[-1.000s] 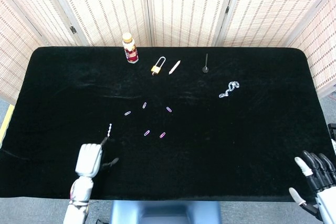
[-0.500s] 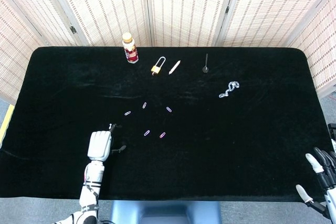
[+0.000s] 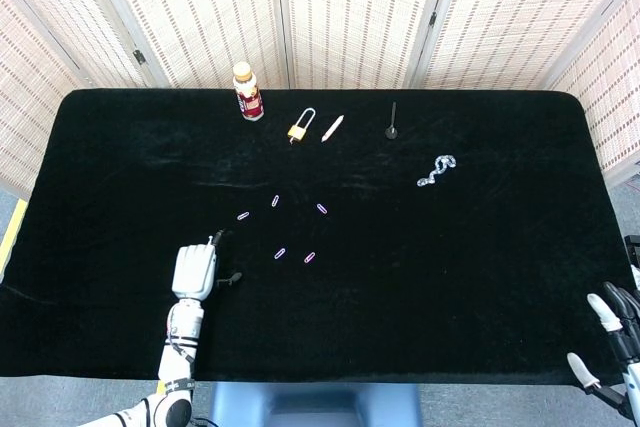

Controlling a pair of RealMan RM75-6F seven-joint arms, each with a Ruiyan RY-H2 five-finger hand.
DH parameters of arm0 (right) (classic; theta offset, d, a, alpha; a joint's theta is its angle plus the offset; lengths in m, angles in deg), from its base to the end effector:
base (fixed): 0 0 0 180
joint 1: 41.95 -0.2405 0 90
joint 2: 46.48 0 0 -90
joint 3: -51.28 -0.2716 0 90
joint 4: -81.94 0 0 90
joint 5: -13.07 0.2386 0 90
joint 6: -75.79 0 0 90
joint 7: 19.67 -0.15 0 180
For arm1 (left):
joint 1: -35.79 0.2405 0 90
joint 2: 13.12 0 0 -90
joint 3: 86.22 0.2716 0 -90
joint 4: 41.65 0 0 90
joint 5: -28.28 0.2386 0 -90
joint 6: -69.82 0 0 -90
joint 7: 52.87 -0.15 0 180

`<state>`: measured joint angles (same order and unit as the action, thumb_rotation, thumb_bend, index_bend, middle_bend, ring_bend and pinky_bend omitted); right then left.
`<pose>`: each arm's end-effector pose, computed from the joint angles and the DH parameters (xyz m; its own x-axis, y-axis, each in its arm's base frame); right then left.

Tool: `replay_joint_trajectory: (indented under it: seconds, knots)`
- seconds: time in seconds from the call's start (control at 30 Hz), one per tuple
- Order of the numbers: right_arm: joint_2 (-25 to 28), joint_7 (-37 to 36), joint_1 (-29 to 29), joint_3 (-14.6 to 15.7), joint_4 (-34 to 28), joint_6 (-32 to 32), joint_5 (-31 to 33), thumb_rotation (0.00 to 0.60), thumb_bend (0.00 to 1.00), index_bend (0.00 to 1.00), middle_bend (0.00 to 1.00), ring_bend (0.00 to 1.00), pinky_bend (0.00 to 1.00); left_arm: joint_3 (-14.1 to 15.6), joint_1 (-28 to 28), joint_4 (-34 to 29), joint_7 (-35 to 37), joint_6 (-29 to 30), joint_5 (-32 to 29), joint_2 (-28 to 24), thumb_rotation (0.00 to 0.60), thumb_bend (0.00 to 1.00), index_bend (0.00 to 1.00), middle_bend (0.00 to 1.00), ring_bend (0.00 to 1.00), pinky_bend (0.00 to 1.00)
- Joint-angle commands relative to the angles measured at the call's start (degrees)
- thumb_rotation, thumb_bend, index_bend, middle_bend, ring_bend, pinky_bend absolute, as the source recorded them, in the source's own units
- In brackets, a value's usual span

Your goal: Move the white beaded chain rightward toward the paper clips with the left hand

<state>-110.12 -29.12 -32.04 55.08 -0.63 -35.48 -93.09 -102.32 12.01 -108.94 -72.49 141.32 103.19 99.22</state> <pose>-0.3334 -0.0651 0.1788 0.3411 0.1787 0.9229 -0.9121 -0.1746 0.3709 -0.2010 0.3084 -0.1044 0.2686 0.0555 0.9617 0.9615 -0.0756 -0.2642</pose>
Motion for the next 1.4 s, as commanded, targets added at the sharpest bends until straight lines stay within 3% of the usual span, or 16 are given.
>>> replay_joint_trajectory:
  seconds: [0.03, 1.0, 1.4]
  knots:
    - [0.0, 0.0, 0.1, 0.0, 0.1, 0.0, 0.0, 0.6, 0.29, 0.0, 0.0, 0.0, 0.0, 0.1, -0.4, 1.6, 0.0, -0.1, -0.8, 0.4, 0.6, 0.16, 0.28, 0.94, 1.0, 1.0]
    - [0.2, -0.4, 0.2, -0.1, 0.0, 0.3, -0.2, 0.6, 0.29, 0.0, 0.0, 0.0, 0.0, 1.4, -0.3, 6.6, -6.4, 5.6, -2.8, -1.5, 0.6, 0.18, 0.25, 0.96, 1.0, 1.0]
    - [0.0, 0.1, 0.4, -0.2, -0.1, 0.1, -0.1, 0.6, 0.29, 0.0, 0.0, 0.0, 0.0, 0.7, -2.0, 13.8, -6.7, 6.9, -2.3, -0.4, 0.6, 0.19, 0.25, 0.97, 1.0, 1.0]
